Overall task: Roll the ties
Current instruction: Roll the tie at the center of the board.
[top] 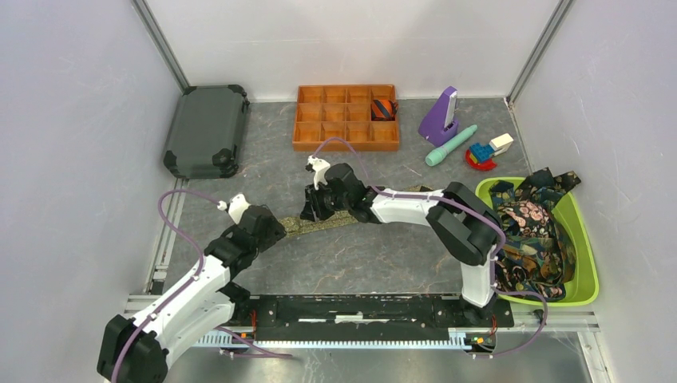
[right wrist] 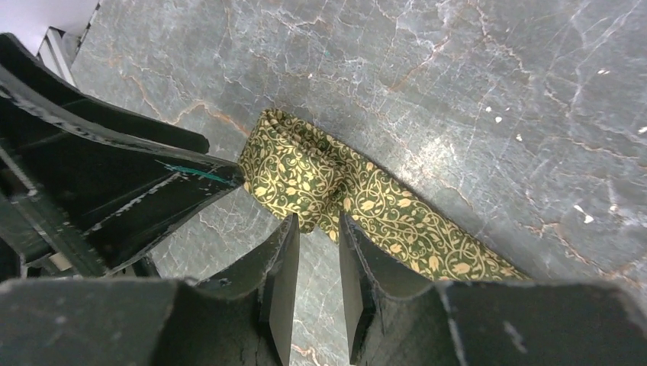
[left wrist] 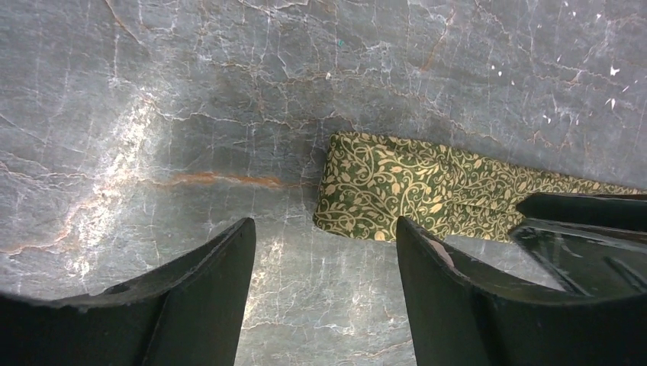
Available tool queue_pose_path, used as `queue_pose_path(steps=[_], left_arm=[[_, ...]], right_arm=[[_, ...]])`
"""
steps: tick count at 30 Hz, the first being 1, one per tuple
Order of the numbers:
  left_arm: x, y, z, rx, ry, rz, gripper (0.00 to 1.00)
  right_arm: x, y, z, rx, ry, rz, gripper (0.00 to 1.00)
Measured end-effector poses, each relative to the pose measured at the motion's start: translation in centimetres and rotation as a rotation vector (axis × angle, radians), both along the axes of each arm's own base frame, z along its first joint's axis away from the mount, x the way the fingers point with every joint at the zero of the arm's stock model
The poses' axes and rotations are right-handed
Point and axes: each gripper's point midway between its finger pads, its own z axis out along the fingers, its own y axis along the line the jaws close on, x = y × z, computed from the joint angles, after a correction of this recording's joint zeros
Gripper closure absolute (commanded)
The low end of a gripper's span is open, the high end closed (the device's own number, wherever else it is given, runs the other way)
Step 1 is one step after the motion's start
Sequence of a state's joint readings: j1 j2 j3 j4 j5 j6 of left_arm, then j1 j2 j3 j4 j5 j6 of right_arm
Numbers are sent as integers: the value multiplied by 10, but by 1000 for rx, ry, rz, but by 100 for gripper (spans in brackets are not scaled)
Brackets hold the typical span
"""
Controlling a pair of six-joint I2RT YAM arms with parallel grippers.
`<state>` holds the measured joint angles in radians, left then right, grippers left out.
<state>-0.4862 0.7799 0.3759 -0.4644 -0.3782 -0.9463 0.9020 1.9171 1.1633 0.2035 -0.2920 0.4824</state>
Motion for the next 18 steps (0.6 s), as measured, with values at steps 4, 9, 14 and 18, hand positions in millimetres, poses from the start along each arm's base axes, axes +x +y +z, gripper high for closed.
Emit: queue_pose_path(steps=[4, 9, 14, 18], left_arm=[[3, 2, 2, -5, -10, 14, 27], [4, 5, 2, -5, -13, 25, 27], [4, 5, 3, -7, -17, 28, 27], [4, 6, 3, -8, -20, 31, 27]], right_arm=[[1, 7, -14, -18, 23, -2, 71], [-2, 13, -31, -36, 52, 1, 72], [-6, 18, -40, -44, 69, 5, 72], [-7, 20, -39, -35, 70, 7, 72]])
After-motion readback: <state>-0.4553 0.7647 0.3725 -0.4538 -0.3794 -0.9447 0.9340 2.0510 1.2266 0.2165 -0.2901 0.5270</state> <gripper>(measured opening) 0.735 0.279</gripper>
